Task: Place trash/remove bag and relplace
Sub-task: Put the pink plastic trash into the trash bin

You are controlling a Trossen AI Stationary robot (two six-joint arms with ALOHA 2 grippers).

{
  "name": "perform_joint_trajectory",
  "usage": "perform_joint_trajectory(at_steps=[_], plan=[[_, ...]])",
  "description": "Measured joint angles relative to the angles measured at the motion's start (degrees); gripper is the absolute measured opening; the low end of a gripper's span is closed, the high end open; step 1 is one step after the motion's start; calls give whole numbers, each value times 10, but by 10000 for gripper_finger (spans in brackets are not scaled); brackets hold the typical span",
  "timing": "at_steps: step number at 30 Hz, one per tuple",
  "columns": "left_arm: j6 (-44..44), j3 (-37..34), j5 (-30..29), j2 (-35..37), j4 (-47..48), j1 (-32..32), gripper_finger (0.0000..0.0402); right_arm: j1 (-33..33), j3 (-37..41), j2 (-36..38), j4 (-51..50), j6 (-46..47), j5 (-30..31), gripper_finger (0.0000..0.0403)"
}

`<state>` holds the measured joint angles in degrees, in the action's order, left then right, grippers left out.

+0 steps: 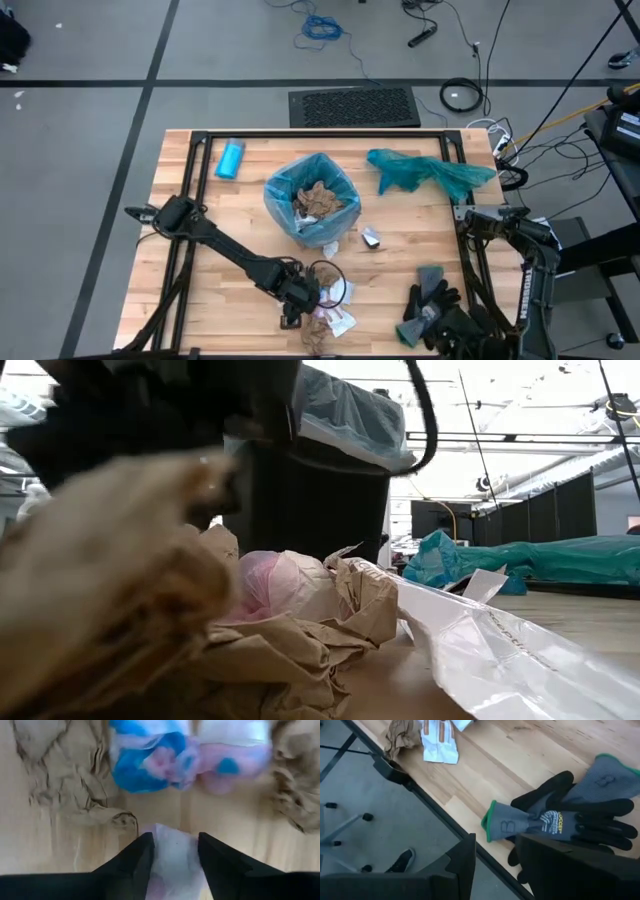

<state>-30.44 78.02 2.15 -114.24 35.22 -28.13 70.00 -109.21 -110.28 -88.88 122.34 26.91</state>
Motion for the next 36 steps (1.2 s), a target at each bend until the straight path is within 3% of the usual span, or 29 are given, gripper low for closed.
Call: perform_joint_trajectory(at_steps=[7,12,18,30,36], plan=[[-85,-1,12,8,6,5,18,13,0,0,-11,-6,1,132],[-129,3,9,39,20,3,6,14,0,0,-11,-36,2,132],[-157,63,7,69,103,1,4,14,0,0,-11,-90,4,132],[-115,298,-40,77,335,22,3,6,116,0,40,-17,4,132],[-66,407,-71,77,408,44,2,-24,157,0,106,-32,59,132]])
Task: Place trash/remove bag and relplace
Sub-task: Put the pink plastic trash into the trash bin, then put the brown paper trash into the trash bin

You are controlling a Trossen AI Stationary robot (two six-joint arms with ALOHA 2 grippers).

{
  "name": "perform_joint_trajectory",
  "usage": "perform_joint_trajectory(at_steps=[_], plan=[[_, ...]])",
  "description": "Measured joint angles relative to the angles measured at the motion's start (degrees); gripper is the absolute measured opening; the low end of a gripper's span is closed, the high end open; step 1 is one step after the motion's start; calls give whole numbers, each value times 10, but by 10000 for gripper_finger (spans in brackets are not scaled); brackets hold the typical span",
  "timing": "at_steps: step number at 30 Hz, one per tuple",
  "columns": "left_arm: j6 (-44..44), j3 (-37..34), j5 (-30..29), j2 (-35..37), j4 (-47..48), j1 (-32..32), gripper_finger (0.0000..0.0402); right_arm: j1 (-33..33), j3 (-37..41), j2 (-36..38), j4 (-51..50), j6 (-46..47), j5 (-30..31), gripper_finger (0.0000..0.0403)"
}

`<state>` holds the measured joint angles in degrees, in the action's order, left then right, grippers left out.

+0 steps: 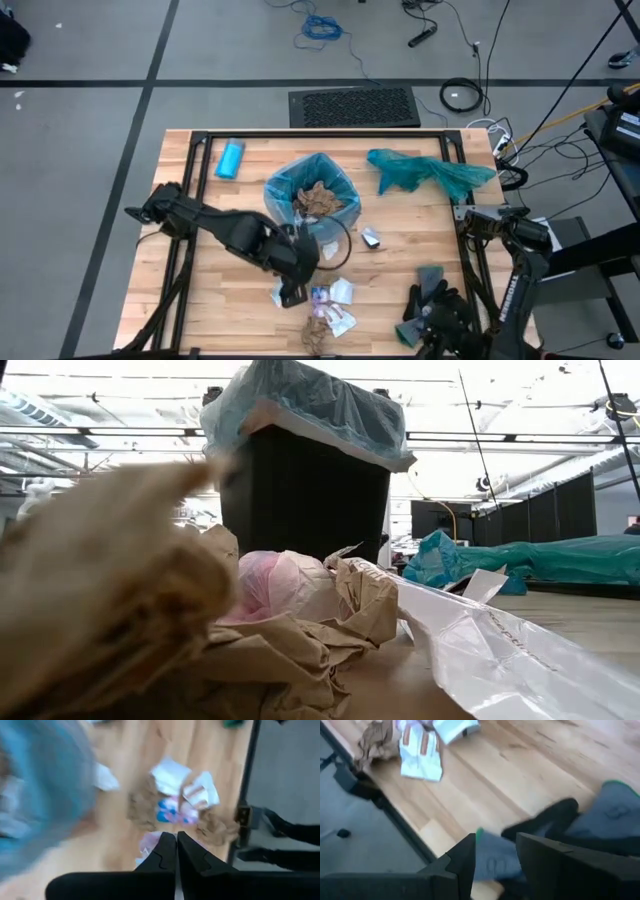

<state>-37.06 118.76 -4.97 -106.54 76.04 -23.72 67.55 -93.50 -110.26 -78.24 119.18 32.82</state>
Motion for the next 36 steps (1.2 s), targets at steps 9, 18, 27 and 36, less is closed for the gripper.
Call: perform_joint_trajectory(at_steps=[9,18,27,36], plan=[[86,55,-42,0,67,74,2,-62,39,0,43,-20,3,132],[201,55,-88,0,72,171,14,-103,46,0,113,-46,3,132],[279,53,-31,-10,69,240,22,-135,46,0,138,-48,2,132],[287,53,15,-10,68,257,117,-149,46,0,147,-52,3,132]])
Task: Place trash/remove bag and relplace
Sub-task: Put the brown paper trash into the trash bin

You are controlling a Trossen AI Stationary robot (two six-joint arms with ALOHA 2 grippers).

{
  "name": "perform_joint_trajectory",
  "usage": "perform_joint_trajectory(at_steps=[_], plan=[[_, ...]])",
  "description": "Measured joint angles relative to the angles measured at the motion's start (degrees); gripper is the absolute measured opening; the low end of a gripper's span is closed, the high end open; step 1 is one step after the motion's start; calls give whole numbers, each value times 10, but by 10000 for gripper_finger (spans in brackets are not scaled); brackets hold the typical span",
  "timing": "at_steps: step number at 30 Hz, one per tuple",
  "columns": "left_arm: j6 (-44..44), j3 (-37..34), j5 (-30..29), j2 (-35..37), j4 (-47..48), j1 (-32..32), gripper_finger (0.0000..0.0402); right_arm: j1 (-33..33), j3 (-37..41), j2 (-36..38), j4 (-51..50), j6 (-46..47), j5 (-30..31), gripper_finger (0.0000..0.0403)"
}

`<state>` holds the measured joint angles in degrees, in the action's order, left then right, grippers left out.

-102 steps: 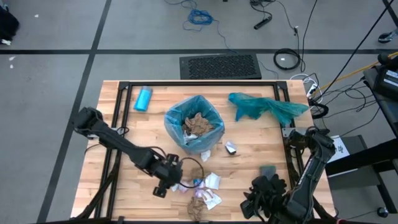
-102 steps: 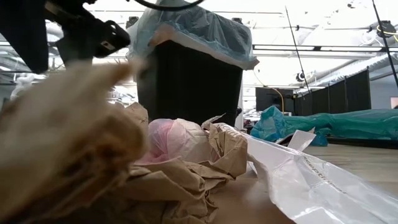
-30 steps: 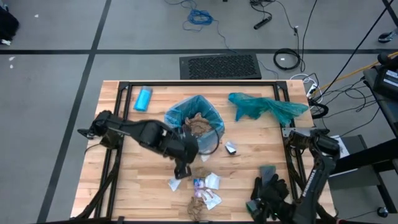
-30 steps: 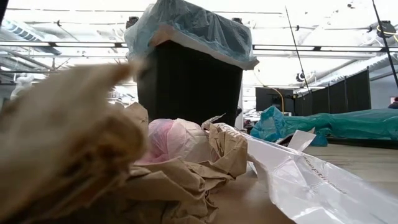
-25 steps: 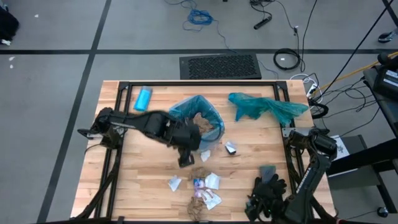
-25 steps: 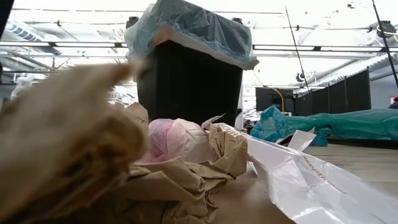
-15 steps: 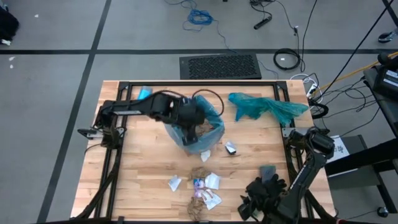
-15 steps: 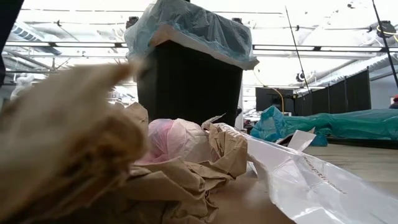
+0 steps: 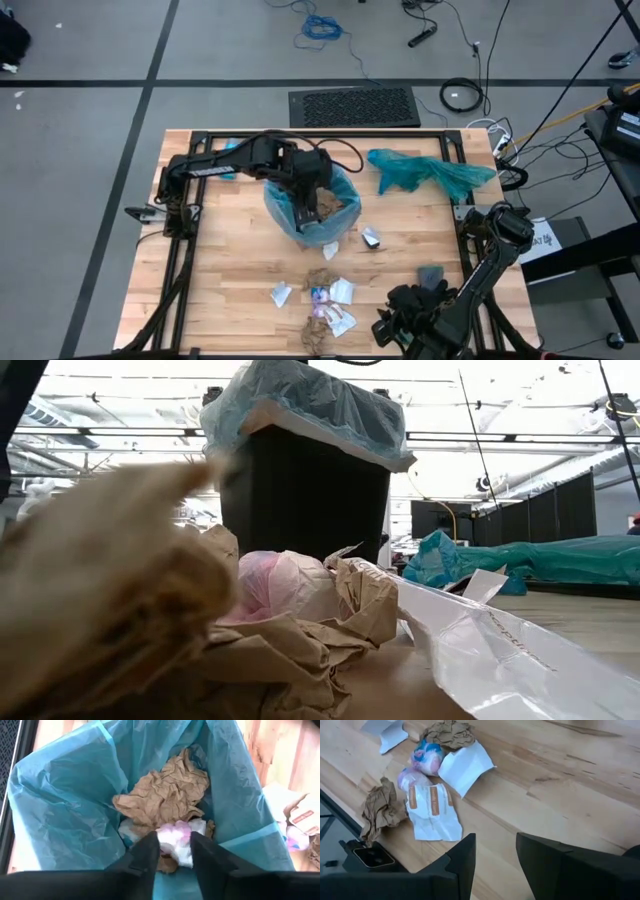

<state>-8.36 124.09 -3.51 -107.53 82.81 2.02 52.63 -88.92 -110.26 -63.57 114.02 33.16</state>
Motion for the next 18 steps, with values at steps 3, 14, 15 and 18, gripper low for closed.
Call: perform_joint_trajectory(at_steps=[3,14,15,18], plan=[[-4,0,-8,0,2,0,150,-1,0,0,0,-10,0,132],[-154,0,-71,39,8,-83,169,3,0,0,3,-55,0,132],[-171,0,-76,43,8,-96,169,3,0,0,2,-63,-1,132],[-224,0,-97,46,8,-138,169,5,0,0,2,-86,-1,132]])
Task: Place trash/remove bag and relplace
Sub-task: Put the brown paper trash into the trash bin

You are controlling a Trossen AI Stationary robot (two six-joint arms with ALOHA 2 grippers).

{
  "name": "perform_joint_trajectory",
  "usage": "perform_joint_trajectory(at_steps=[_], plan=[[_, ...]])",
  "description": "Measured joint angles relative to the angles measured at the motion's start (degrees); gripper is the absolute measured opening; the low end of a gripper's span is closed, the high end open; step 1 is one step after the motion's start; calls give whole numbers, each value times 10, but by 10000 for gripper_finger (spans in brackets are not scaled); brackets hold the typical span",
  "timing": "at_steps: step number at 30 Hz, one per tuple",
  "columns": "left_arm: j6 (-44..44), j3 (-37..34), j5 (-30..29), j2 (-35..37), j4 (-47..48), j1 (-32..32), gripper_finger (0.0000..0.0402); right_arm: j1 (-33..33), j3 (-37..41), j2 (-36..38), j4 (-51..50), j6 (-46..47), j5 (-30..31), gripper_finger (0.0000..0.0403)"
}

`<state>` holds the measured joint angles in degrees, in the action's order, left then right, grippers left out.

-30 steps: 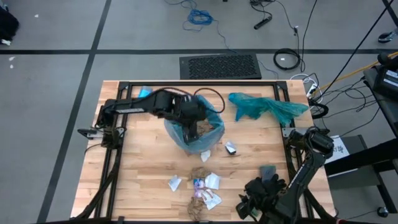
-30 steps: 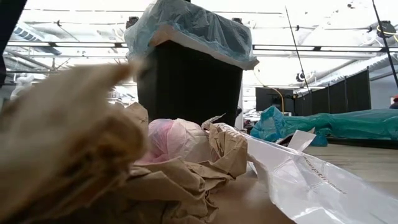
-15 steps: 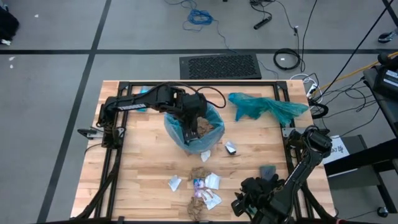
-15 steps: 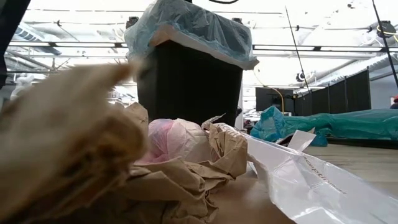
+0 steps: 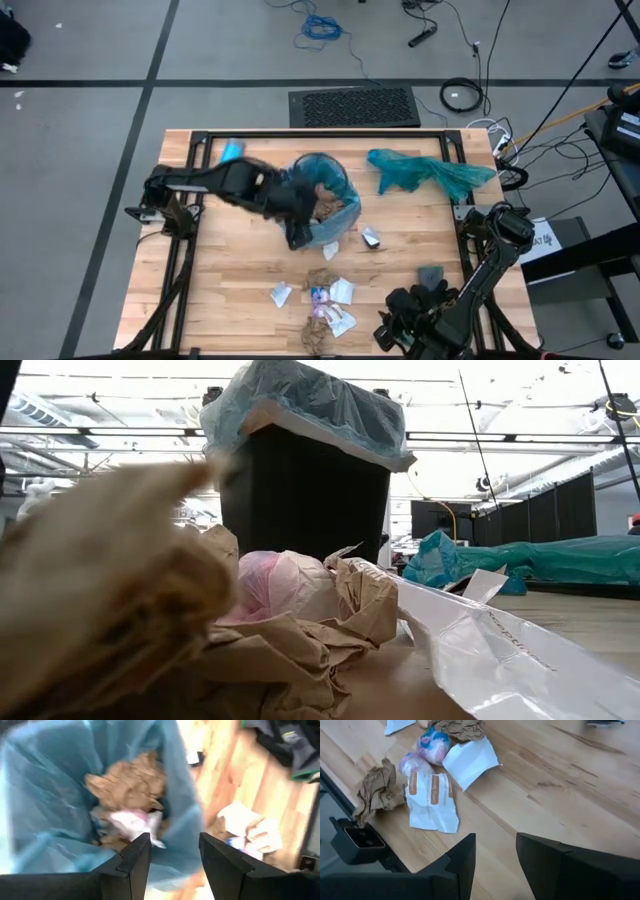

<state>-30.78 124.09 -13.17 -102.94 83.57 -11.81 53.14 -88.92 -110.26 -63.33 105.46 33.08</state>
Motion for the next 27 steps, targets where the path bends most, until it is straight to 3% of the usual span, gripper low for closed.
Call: perform_joint_trajectory(at_steps=[13,22,27], plan=[[-218,0,-64,-19,1,-149,169,5,0,0,-74,1,-1,132],[-333,-38,-88,-49,-1,-200,169,1,0,0,-77,-31,1,132],[-349,-69,-90,-70,-39,-216,169,1,0,0,-77,-31,1,132]])
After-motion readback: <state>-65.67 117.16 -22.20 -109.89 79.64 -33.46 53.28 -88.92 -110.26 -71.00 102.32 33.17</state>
